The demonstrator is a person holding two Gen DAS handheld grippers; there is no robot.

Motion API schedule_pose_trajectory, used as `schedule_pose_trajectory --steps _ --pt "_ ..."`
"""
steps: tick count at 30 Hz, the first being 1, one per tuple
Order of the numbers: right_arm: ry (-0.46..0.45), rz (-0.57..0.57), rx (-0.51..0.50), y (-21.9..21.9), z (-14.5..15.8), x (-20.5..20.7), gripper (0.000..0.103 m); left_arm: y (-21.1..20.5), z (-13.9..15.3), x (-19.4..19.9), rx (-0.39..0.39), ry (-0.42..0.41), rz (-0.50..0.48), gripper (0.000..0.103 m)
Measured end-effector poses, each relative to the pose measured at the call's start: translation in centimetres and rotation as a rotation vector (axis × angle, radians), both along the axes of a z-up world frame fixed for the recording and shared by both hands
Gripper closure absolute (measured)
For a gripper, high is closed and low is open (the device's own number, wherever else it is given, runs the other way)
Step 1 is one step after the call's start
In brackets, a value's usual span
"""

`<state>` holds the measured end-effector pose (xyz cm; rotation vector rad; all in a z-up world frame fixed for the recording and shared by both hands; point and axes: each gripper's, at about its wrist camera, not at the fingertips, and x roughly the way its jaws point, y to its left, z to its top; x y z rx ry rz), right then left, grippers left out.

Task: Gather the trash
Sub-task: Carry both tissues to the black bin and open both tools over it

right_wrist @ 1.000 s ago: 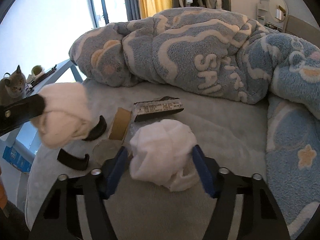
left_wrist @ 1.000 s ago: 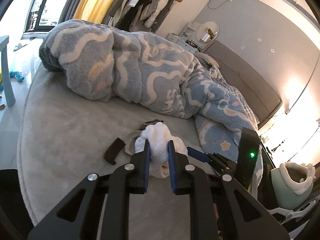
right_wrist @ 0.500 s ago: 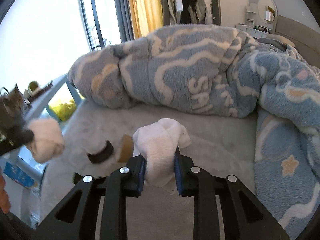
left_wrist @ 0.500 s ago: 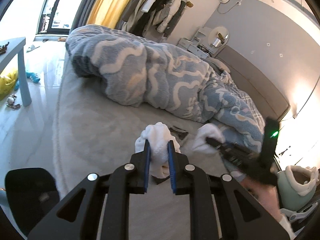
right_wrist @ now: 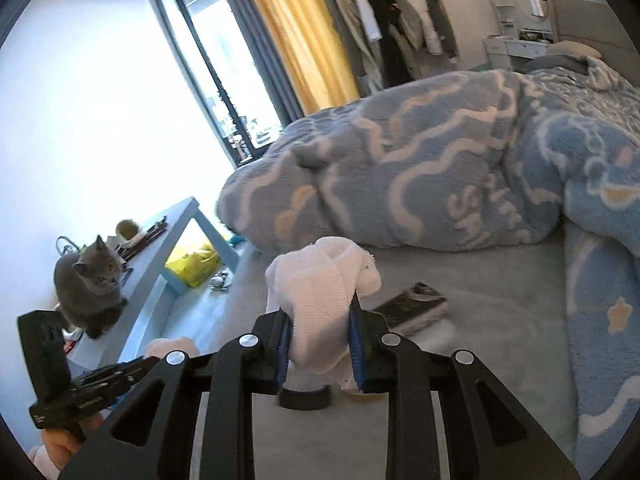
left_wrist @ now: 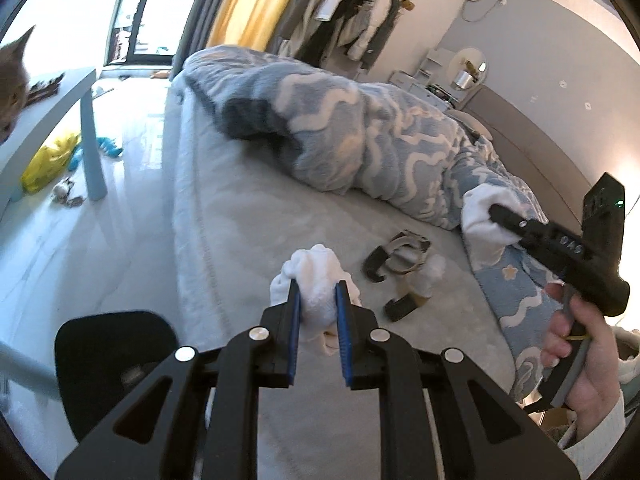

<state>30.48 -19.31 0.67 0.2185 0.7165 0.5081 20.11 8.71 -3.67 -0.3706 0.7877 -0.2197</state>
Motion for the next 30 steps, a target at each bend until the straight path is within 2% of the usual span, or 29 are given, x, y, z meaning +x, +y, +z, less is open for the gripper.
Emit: schedule_pose_trajectory --steps 10,24,30 --pt "0.002 0.175 -0.078 8.9 0.1 -1.9 0.078 5.9 -3.8 -1.8 0.021 0.104 0.096 0.085" --pt "0.062 0.413 -0.172 22.0 -3.0 -5.3 0.078 13.3 -8.4 -4.3 0.008 0.247 0.2 0.084" --pt "0.097 0.48 -0.207 26.7 -5.0 -6.2 0.078 15.2 -9.8 -5.0 0.006 0.298 0.209 0.075"
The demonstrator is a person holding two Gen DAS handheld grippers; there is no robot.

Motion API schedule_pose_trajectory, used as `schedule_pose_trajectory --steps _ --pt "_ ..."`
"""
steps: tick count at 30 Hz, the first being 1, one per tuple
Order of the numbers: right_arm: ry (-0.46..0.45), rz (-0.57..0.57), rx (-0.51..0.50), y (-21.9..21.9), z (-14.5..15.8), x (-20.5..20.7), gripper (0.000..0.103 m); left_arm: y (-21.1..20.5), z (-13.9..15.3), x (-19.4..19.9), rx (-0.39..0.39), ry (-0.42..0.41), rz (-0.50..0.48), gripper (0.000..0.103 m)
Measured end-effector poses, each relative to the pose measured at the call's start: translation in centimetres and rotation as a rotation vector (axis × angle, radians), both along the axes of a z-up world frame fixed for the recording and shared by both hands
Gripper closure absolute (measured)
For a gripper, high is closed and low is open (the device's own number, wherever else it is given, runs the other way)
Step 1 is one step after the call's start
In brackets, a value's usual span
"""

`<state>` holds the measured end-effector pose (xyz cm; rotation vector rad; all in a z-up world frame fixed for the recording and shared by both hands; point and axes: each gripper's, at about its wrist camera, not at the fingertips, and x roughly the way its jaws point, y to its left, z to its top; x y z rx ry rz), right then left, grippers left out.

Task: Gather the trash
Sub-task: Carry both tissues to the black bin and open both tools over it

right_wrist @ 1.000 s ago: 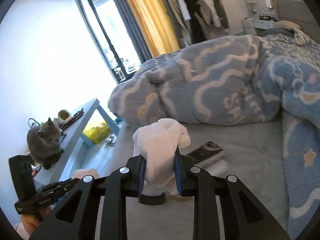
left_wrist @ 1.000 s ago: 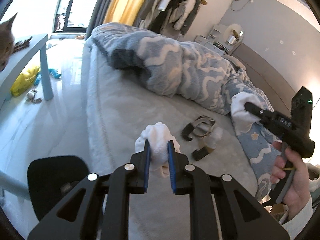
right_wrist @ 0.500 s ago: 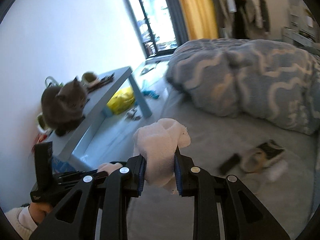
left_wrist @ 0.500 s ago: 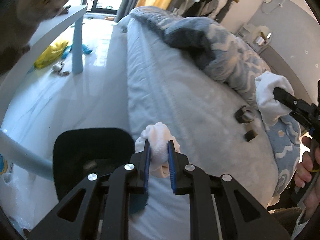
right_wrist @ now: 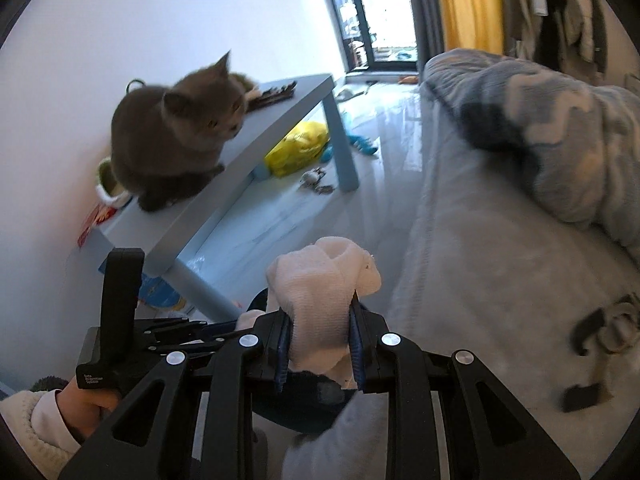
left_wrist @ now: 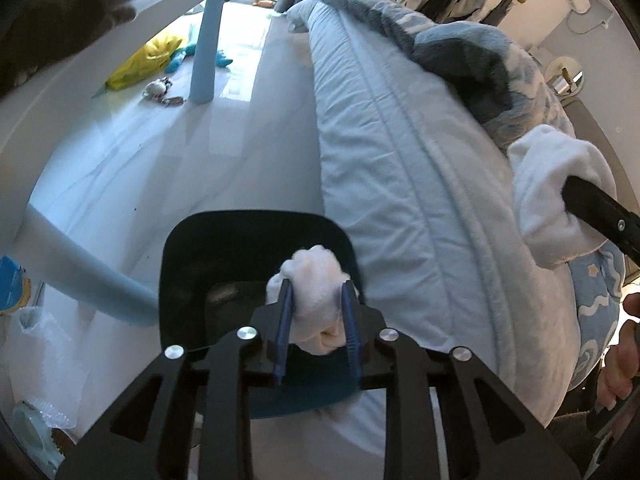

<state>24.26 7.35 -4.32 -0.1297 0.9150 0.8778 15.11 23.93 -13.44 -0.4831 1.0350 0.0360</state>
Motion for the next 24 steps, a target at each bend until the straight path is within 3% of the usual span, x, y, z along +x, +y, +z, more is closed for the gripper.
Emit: schedule_pose_trajectory --steps 4,10,17,24 --pt "0.022 0.011 -0.025 2.0 -1.4 0.1 0.078 1.6 -0.2 -0.8 0.004 0.006 0.028 0.053" --pt "0.064 0.023 -0.099 4.3 -4.4 0.5 0.078 3.7 1.3 -2.5 0.013 -0.023 0.055 0.042" --pt "0.12 0.077 -0.21 7.8 -9.3 -0.5 0.078 5.3 3.6 -4.4 0.01 -0.077 0.072 0.042" --pt "0.164 0.109 -0.286 10.1 -13.2 -1.9 0.076 5.7 7.1 -6.4 -0.029 -0.182 0.056 0.05"
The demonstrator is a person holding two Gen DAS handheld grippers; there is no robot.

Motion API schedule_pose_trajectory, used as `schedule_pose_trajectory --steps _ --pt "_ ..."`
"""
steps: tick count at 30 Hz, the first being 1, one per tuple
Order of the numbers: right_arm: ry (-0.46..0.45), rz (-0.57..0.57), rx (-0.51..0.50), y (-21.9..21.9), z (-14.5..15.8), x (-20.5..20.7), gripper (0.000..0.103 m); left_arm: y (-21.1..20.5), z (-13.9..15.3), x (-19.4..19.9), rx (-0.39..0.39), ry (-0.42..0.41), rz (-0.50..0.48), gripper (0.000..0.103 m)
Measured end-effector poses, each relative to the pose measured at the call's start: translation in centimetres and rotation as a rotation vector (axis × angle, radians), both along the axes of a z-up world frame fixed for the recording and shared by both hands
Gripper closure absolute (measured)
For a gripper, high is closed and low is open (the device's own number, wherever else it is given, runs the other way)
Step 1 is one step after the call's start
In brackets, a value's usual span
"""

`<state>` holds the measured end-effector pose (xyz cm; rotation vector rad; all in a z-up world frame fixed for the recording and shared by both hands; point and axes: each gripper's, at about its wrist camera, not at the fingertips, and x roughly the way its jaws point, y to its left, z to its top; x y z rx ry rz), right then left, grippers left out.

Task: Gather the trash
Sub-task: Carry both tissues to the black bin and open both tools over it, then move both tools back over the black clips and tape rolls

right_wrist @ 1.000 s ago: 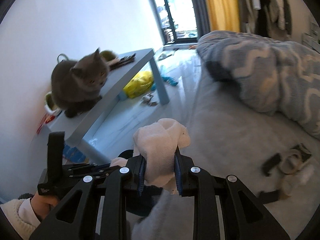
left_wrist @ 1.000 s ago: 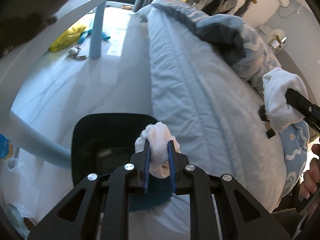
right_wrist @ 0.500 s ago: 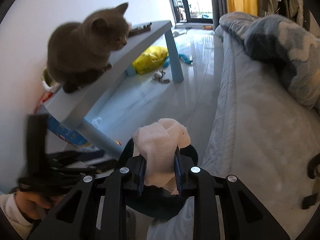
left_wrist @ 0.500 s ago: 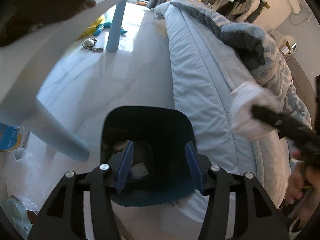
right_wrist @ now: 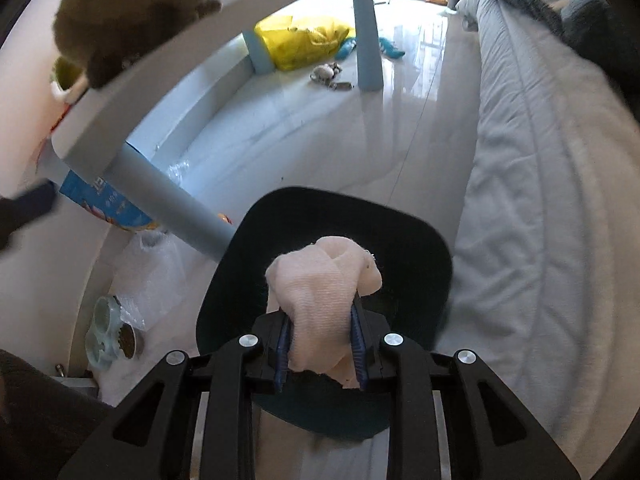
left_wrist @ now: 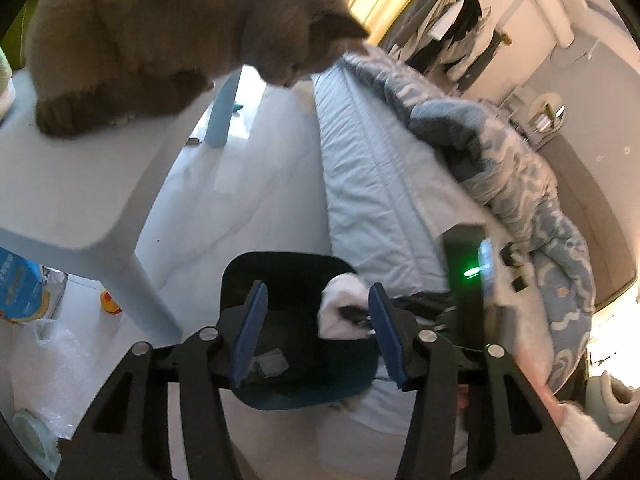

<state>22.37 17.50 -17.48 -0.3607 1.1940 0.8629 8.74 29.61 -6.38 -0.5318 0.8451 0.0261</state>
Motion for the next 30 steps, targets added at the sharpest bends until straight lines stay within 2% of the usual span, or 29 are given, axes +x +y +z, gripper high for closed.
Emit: schedule_pose_trajectory --steps 3,4,5,11,17,24,30 --pt "0.01 0.01 -0.029 0.5 -1.1 -0.5 0.073 0.5 0.8 -0.4 -0.034 -0.033 0.01 0.056" --pt "0.012 0.013 -0.035 0.4 -1.3 -0.8 0.069 0.5 1.0 -0.5 -0.037 -0.042 0.009 0.056" --pt "0.014 0.013 -0.043 0.5 -1.7 -0.9 0.058 0.6 1.4 -0.7 -0.036 -0.051 0.008 0.057" --pt "0.003 0.035 -0.047 0.8 -1.4 -1.5 0.044 0.9 3.4 -1.1 -0.056 -0.121 0.022 0.058" --pt "-0.038 0.052 -0.008 0.5 0.2 -2.1 0.044 -0.4 5.6 -0.8 -0.049 -0.186 -0.009 0.06" --pt "-0.127 0.043 0.091 -1.2 4.9 -1.6 0.044 -2.4 8.4 -0.1 -0.04 -0.259 -0.046 0.06" --pt "-0.217 0.015 0.156 -4.3 8.9 -0.7 0.044 -4.2 10.6 1.0 -0.018 -0.314 -0.067 0.06"
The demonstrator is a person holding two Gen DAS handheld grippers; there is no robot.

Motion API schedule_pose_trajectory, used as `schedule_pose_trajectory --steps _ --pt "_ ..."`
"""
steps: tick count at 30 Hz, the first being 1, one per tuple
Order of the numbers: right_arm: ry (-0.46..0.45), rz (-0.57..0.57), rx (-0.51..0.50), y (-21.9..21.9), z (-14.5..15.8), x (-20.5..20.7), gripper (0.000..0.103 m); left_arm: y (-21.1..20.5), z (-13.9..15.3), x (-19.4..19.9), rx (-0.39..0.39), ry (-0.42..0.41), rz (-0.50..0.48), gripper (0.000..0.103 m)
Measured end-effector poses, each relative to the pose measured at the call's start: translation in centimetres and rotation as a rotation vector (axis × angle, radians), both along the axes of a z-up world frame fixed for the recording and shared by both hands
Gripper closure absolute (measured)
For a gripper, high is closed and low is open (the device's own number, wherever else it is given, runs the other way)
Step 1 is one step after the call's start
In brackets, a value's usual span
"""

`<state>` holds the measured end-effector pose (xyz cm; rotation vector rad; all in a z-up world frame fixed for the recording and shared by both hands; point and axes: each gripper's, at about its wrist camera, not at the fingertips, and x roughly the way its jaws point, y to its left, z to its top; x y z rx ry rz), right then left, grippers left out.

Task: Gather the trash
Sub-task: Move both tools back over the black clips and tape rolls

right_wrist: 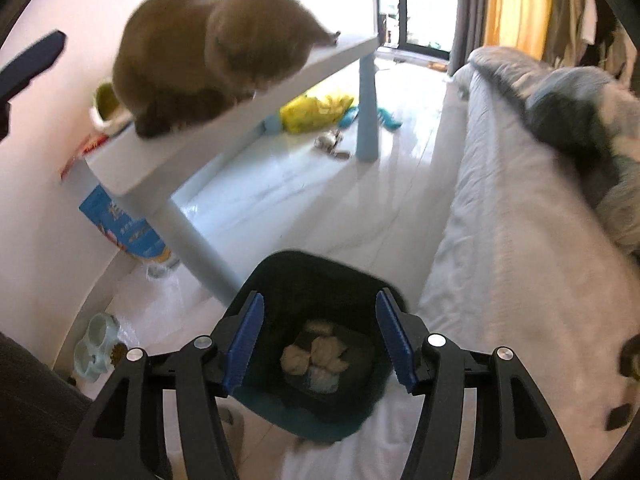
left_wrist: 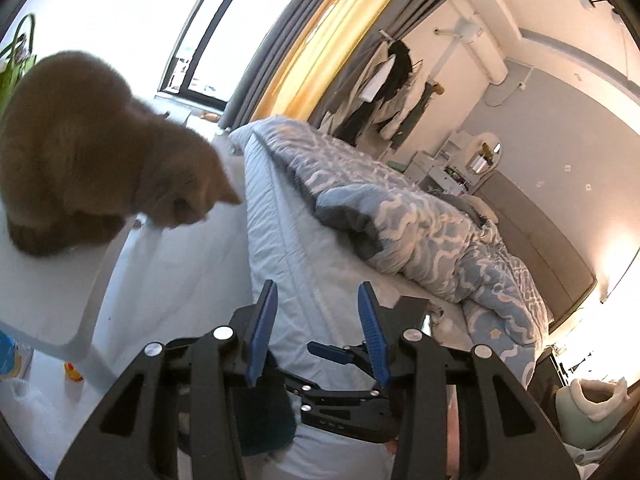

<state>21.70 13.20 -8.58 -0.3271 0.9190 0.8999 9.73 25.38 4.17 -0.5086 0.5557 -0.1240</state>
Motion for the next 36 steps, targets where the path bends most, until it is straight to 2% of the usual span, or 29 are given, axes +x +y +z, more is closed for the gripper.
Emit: schedule_pose_trajectory --steps 9,21,29,36 --pt "-0.063 -0.086 0.071 -6.0 3.8 1.7 0.041 -4.4 0.2 2.9 -0.016 -0.004 -0.057 0.06" --pt "-0.138 -0.255 0.152 -16.4 8.6 4.0 0.029 -11.5 -1.4 6.7 0.003 0.046 -0.147 0.054" --pt "-0.143 -0.388 0.137 -23.6 8.1 5.5 0.028 -16.3 -3.0 8.7 0.001 0.078 -0.197 0.047" --pt "-0.105 -0.48 0.138 -28.6 6.7 6.3 0.028 -20.8 -5.4 10.7 0.045 0.143 -0.244 0.045"
